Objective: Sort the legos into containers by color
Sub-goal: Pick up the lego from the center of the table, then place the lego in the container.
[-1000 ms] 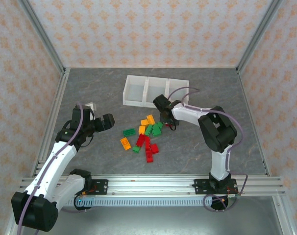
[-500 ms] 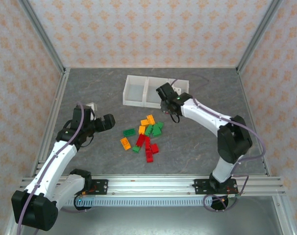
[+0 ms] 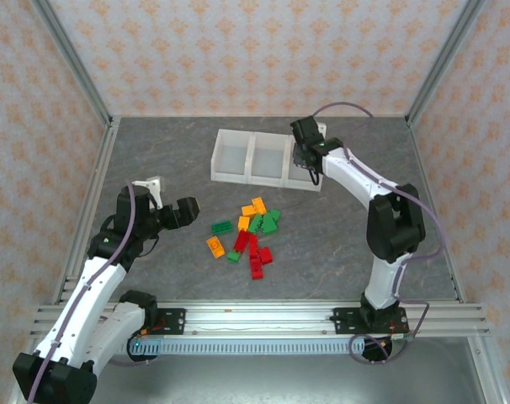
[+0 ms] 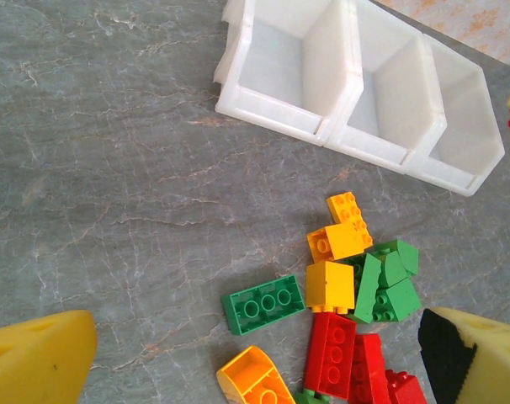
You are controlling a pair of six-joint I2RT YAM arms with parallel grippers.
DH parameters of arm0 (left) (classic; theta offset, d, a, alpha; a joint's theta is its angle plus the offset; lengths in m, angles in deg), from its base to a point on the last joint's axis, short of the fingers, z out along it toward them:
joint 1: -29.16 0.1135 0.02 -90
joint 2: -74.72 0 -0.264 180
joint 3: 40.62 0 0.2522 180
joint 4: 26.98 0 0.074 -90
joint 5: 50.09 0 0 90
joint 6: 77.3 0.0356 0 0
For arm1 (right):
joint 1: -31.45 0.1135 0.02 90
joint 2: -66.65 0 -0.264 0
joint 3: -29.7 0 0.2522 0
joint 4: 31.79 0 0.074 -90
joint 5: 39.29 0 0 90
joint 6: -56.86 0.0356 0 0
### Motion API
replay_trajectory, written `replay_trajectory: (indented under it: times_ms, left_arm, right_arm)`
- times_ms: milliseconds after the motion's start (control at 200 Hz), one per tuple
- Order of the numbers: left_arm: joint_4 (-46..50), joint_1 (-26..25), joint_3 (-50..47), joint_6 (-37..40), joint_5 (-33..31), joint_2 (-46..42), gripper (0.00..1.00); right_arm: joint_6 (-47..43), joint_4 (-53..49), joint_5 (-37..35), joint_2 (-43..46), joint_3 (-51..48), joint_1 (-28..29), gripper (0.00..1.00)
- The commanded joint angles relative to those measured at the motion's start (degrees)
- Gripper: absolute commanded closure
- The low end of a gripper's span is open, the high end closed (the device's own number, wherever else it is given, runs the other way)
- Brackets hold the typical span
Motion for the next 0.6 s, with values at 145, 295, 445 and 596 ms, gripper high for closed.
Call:
replay_trajectory:
  times_ms: [145, 295, 445, 596]
  left_arm:
    - [-2.38, -0.59, -1.04, 0.71, -0.07, -2.98, 0.01]
    - [-2.96, -0.62, -1.12, 0.67, 1.47, -2.54, 0.01]
    - [-5.69, -0.6, -1.54, -0.36, 2.47, -2.13, 0.01]
    - [-7.75, -0.57, -2.58, -1.29, 2.43, -1.82, 0.01]
  right_arm:
    - [-4.37, 2.84, -0.28, -6.52, 3.56, -1.72, 0.79]
    - [-4.93, 3.45, -0.75, -7.81, 3.7, -2.07, 0.73]
    - [-4.65, 3.12, -2.14, -6.91, 3.62, -2.1, 0.53]
    - [-4.08, 3.1, -1.34, -4.32, 3.13, -2.08, 0.35]
